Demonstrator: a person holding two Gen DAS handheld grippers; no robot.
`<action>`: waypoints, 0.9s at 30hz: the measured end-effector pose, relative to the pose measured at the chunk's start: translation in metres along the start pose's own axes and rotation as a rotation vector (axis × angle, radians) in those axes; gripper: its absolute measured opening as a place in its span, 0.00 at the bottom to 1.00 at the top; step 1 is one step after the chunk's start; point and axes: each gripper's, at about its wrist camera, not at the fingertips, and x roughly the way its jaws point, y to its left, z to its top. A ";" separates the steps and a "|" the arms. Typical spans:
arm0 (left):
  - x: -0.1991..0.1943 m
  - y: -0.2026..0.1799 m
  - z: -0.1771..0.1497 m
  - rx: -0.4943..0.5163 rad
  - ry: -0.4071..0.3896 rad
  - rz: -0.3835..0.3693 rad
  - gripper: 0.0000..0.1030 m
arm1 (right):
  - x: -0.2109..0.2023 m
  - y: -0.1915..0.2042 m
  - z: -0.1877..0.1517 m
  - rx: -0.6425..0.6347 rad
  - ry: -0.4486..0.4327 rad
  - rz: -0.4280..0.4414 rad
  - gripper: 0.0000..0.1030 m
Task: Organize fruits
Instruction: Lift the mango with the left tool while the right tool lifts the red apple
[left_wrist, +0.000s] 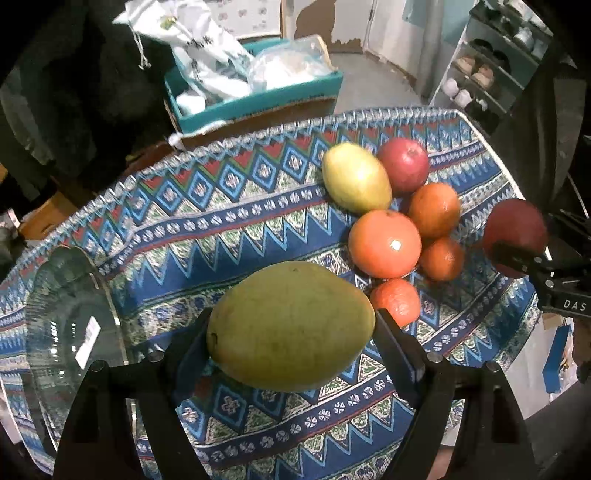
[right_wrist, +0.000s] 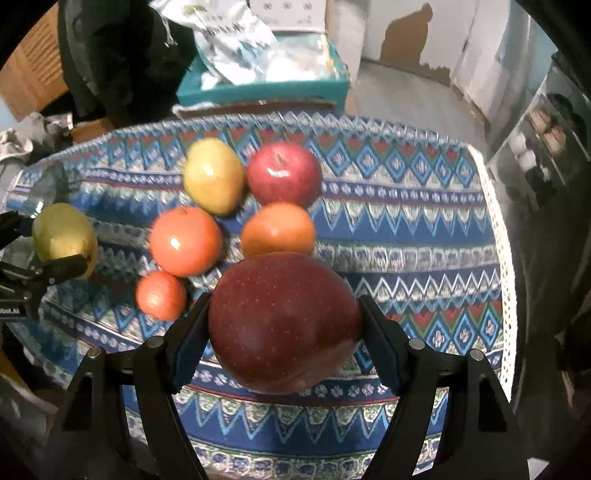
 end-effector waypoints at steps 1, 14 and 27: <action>-0.005 0.001 0.001 0.000 -0.011 -0.001 0.83 | -0.004 0.002 0.002 -0.004 -0.011 0.002 0.75; -0.059 0.017 0.001 -0.013 -0.114 0.016 0.83 | -0.062 0.026 0.042 -0.017 -0.180 0.064 0.75; -0.093 0.050 -0.011 -0.087 -0.162 0.041 0.83 | -0.100 0.076 0.066 -0.074 -0.267 0.154 0.75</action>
